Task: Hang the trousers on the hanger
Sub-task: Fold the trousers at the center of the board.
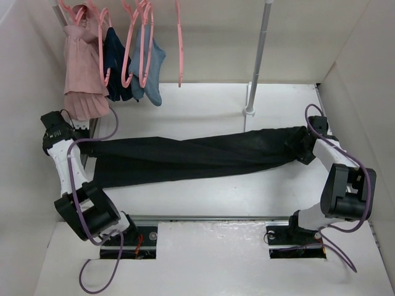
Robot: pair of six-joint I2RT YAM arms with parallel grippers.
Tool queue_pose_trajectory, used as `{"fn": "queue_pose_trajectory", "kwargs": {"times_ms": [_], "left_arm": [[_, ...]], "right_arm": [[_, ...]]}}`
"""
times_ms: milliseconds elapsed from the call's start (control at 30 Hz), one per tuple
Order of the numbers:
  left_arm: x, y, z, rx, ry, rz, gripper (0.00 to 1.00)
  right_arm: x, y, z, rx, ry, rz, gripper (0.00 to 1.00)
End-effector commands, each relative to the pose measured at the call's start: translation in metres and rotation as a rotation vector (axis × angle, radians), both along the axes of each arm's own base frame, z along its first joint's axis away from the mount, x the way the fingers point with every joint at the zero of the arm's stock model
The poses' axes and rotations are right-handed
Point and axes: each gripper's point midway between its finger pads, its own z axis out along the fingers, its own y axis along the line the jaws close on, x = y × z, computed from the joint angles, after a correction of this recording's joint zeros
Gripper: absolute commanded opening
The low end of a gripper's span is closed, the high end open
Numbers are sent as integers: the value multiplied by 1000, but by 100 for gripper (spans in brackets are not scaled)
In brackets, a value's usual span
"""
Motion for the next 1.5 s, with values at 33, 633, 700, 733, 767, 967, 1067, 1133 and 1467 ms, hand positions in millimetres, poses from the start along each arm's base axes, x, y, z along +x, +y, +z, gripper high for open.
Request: {"fn": "queue_pose_trajectory", "kwargs": {"times_ms": [33,633,700,733,767,967,1067,1133,1467], "left_arm": [[-20,-13,8,12,45,-89,0],[-29,-11,1,45,67,-88,0],[-27,-10,5,46,49,-103,0],[-27,-9,6,48,41,-119,0],[-21,-13,11,40,12,-151,0],[-42,-25,42,79,-7,-383,0],[-75,-22,29,162,125,-510,0],[-100,-7,-3,203,278,-480,0],[-158,31,-94,344,550,-254,0]], "right_arm": [[6,-11,24,-65,-41,-5,82],[32,-33,25,-103,-50,-47,71],[32,-35,11,-77,-16,-50,64],[31,-39,7,-66,-4,-59,58],[31,-38,3,-44,2,-56,52],[40,-43,25,-79,-51,-28,0],[35,-57,65,-161,-119,-67,0],[23,-76,79,-188,-150,-119,0],[2,-69,37,-69,-122,-120,0]]}}
